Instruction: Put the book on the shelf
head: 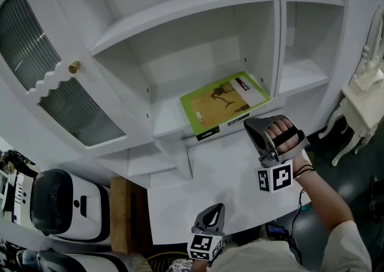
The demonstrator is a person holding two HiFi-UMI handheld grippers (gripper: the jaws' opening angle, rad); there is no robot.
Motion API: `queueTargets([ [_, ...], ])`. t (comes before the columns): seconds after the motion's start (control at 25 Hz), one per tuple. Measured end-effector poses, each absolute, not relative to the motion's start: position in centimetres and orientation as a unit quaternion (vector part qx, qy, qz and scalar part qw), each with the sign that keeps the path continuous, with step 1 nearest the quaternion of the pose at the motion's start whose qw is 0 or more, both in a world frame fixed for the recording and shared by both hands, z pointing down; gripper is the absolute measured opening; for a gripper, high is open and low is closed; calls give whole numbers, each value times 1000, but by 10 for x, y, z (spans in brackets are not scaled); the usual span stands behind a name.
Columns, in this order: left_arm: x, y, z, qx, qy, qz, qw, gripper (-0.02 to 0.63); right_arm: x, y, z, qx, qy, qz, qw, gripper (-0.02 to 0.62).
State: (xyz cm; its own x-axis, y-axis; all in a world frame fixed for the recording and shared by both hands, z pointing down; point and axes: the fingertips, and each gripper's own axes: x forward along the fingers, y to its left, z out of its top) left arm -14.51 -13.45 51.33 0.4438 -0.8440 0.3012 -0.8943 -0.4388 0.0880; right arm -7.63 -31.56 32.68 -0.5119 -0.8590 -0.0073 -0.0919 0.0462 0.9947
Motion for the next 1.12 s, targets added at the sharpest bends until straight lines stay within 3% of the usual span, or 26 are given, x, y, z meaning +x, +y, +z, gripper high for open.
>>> queueTargets([
  [1.12,-160,-124,516,835,-525,103,128,3,-103,-392,325,399,-626,-553,377,17],
])
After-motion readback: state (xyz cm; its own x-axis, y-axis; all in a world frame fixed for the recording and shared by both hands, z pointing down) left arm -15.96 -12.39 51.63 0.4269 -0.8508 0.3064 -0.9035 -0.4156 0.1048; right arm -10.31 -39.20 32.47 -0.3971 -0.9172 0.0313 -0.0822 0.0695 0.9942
